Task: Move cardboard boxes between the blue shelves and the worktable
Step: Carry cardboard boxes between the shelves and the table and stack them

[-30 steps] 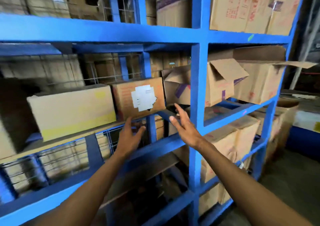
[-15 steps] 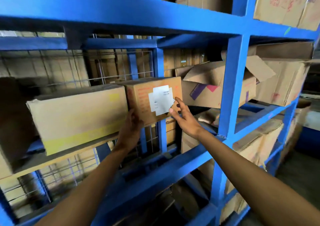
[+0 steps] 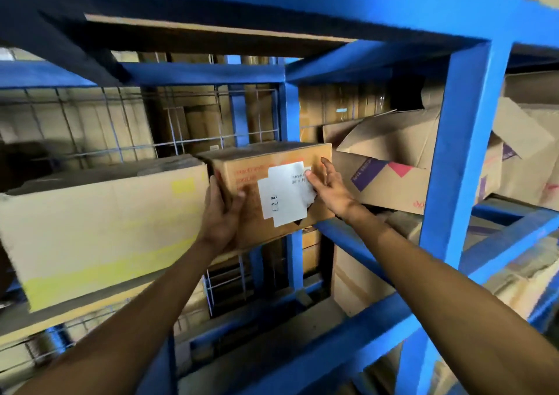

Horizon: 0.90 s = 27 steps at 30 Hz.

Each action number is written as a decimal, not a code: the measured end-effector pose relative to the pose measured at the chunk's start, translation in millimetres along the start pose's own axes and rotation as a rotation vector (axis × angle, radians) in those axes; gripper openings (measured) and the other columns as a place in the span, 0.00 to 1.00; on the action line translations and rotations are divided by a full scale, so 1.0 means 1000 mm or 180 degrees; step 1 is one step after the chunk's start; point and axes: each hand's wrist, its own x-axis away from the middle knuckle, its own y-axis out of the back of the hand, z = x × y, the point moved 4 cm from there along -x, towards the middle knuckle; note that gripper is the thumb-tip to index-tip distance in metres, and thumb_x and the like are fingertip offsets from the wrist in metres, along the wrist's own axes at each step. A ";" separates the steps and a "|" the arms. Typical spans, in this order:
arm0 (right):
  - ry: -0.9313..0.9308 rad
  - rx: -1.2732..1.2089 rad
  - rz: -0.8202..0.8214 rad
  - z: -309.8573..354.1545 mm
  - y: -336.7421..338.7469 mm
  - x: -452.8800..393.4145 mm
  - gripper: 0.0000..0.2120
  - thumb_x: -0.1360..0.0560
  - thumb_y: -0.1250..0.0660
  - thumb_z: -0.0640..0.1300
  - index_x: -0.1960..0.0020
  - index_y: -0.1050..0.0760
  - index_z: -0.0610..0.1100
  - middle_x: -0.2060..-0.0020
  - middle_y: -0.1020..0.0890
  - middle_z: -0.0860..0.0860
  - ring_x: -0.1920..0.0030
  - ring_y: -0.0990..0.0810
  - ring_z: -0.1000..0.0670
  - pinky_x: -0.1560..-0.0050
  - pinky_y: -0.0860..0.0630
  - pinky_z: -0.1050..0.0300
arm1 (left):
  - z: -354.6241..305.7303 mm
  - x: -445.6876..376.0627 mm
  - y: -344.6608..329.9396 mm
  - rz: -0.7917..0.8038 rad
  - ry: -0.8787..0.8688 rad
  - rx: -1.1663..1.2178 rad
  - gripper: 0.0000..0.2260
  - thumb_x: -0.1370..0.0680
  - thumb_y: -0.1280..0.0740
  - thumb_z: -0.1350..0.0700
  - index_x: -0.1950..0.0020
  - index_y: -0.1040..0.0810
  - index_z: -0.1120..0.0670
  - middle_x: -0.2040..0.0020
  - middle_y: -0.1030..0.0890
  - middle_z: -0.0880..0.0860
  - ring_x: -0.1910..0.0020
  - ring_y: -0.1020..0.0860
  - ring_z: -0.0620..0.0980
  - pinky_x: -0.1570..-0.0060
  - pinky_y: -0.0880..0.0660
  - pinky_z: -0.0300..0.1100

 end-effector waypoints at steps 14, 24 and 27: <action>-0.0435 -0.0610 -0.0152 -0.061 0.013 -0.108 0.38 0.30 0.38 0.74 0.30 0.35 0.50 0.35 0.25 0.46 0.34 0.26 0.43 0.29 0.33 0.39 | -0.013 -0.024 -0.035 -0.0741 0.0282 0.0164 0.30 0.18 0.39 0.49 0.20 0.52 0.46 0.29 0.37 0.36 0.31 0.35 0.32 0.30 0.40 0.30; 0.0112 -0.0905 -0.0450 -0.065 0.022 -0.087 0.22 0.18 0.44 0.60 0.36 0.27 0.45 0.50 0.17 0.45 0.49 0.16 0.48 0.45 0.18 0.48 | -0.008 -0.007 -0.035 -0.1153 0.0389 0.0041 0.29 0.24 0.44 0.31 0.24 0.40 0.37 0.33 0.23 0.47 0.34 0.26 0.49 0.32 0.30 0.55; 0.0293 -0.0903 -0.0595 -0.060 0.028 -0.066 0.20 0.20 0.44 0.63 0.40 0.27 0.50 0.50 0.17 0.47 0.50 0.16 0.50 0.46 0.18 0.47 | -0.020 0.005 -0.026 -0.1317 0.0161 -0.0125 0.26 0.21 0.45 0.34 0.24 0.39 0.39 0.34 0.24 0.48 0.34 0.26 0.48 0.33 0.30 0.53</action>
